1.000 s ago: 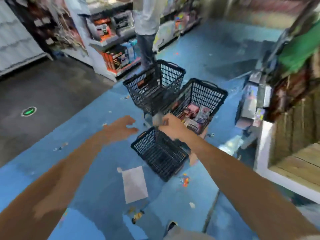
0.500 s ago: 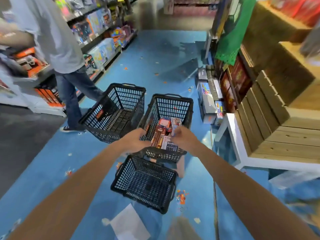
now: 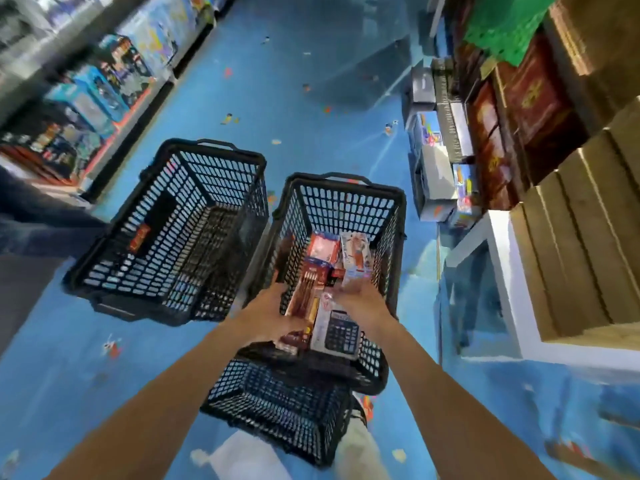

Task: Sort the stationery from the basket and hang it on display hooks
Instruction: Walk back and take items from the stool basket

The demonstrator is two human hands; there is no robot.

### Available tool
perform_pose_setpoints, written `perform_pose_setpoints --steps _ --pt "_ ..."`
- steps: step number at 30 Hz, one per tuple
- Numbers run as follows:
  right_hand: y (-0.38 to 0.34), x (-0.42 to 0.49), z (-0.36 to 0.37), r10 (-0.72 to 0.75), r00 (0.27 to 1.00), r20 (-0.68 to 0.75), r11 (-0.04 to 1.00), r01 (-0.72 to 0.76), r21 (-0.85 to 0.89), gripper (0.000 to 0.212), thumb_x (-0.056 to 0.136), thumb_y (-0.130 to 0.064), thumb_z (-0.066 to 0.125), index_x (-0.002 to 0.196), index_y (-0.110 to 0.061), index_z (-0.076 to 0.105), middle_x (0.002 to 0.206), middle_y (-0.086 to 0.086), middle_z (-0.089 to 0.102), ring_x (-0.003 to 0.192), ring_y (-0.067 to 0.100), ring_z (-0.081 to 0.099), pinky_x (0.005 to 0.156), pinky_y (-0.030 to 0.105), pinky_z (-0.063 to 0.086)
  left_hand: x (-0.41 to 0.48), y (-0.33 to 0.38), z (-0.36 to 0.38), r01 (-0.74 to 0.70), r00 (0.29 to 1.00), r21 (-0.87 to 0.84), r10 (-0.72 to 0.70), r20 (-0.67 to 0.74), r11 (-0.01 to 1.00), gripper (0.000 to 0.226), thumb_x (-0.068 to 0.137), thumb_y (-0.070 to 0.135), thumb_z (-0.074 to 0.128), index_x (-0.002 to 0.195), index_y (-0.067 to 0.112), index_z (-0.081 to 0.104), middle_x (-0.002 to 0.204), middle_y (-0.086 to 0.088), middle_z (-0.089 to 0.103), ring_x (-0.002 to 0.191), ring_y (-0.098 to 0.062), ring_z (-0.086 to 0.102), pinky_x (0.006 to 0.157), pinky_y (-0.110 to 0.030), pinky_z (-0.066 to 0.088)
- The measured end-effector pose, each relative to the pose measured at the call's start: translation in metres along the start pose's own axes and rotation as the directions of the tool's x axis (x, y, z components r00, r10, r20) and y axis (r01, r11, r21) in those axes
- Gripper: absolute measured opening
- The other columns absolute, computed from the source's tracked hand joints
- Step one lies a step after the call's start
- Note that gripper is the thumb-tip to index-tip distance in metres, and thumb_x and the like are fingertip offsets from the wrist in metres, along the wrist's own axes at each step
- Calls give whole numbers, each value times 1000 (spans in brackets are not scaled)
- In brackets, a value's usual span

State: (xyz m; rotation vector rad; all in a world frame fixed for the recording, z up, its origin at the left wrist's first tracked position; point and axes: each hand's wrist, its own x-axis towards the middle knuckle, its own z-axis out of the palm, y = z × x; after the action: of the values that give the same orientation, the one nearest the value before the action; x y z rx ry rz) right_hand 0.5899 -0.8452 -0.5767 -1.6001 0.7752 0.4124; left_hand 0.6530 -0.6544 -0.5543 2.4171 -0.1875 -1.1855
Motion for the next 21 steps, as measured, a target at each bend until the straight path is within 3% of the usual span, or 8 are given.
perform_pose_setpoints --steps 2,3,4,5,8,11,15,21 --pt "18 49 8 11 1000 -9 1000 -11 -17 26 79 -31 72 65 -13 59 99 10 74 101 31 67 93 47 52 38 0 7 57 998 -45 -57 -5 997 79 90 36 79 154 16 38 154 -8 42 139 -24 45 107 -28 38" --pt "30 71 13 38 999 -9 999 -39 -29 25 77 -31 72 66 -15 57 109 15 73 107 32 66 93 46 53 58 -3 15 71 997 -65 -72 -15 995 48 90 29 79 131 21 55 130 -6 56 119 -19 57 96 -23 42" --pt "46 95 17 69 997 21 997 -69 -22 20 79 -26 73 72 -14 58 116 20 70 109 33 65 86 39 52 72 -1 22 47 999 -89 -48 -1 995 26 90 21 80 100 28 57 103 -1 57 93 -12 58 83 -23 45" --pt "54 110 21 110 994 29 994 -110 0 13 82 -18 73 83 -11 62 122 22 67 108 32 65 75 32 50 92 -6 31 43 999 -79 -42 8 996 36 88 15 80 86 32 49 90 2 53 80 -10 53 77 -25 47" --pt "63 136 32 208 977 50 968 -213 134 30 83 -7 74 108 -9 57 115 15 59 83 20 68 58 27 58 138 -28 54 63 998 -122 -64 -1 991 52 77 19 88 119 24 56 110 2 61 104 -16 62 88 -25 54" --pt "71 156 45 236 969 80 959 -245 140 32 91 8 63 118 -4 52 90 8 56 67 17 66 45 23 53 212 -93 100 102 995 -168 -103 3 981 96 51 56 89 136 33 51 121 2 63 112 -20 64 97 -43 57" --pt "73 180 63 219 975 40 966 -222 136 31 78 -9 74 105 -16 62 97 4 69 90 27 71 84 52 61 239 -111 121 107 991 -115 -115 -62 988 97 50 59 83 136 36 46 121 1 59 109 -23 63 95 -47 57" --pt "85 200 85 186 983 -9 974 -183 135 23 78 -22 74 101 -22 69 94 -4 76 93 20 72 95 51 56 201 -51 100 161 971 129 -134 -199 978 71 82 21 78 140 8 39 135 -19 44 118 -38 56 100 -45 50"
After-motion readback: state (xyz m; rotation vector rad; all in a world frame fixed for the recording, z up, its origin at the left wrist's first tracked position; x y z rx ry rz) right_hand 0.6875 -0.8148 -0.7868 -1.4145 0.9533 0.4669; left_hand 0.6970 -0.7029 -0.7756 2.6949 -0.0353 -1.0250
